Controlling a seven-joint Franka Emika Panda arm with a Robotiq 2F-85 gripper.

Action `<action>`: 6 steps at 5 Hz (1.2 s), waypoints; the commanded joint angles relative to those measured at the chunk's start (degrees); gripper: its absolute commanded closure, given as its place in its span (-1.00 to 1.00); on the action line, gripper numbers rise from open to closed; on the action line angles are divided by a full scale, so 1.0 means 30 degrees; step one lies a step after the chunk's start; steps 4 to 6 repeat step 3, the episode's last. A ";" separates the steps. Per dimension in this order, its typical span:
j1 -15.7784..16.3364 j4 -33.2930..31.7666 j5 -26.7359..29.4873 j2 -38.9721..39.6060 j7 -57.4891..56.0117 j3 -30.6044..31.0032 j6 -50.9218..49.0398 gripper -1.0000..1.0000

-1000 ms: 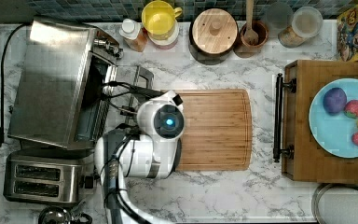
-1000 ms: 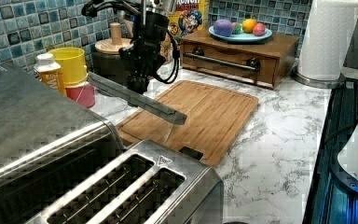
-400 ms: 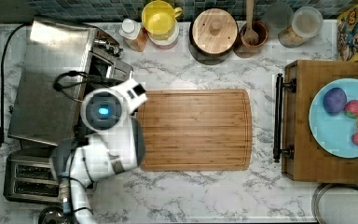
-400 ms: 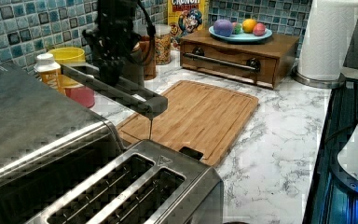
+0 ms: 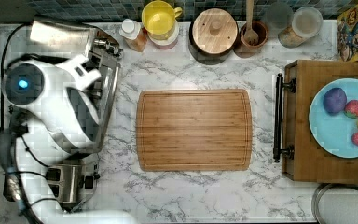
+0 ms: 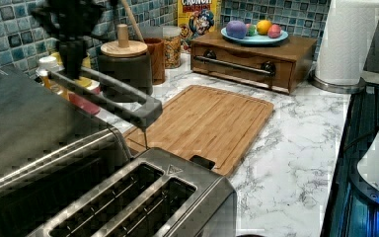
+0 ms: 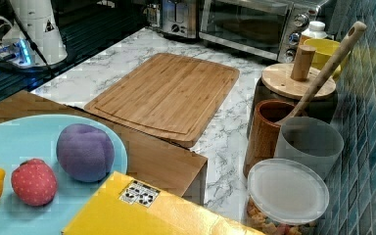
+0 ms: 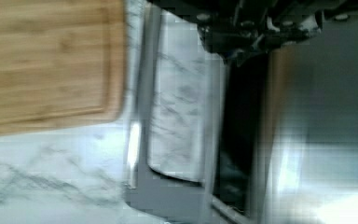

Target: Close the oven.

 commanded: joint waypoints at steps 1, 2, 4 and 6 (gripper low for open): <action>0.0931 0.3539 -0.1340 0.0588 0.3016 -0.0713 -0.1560 1.00; 0.0819 0.3540 -0.1392 0.0597 0.3046 -0.0578 -0.1563 1.00; 0.0800 0.3540 -0.1402 0.0596 0.3051 -0.0556 -0.1564 1.00; 0.0800 0.3540 -0.1402 0.0596 0.3051 -0.0556 -0.1564 1.00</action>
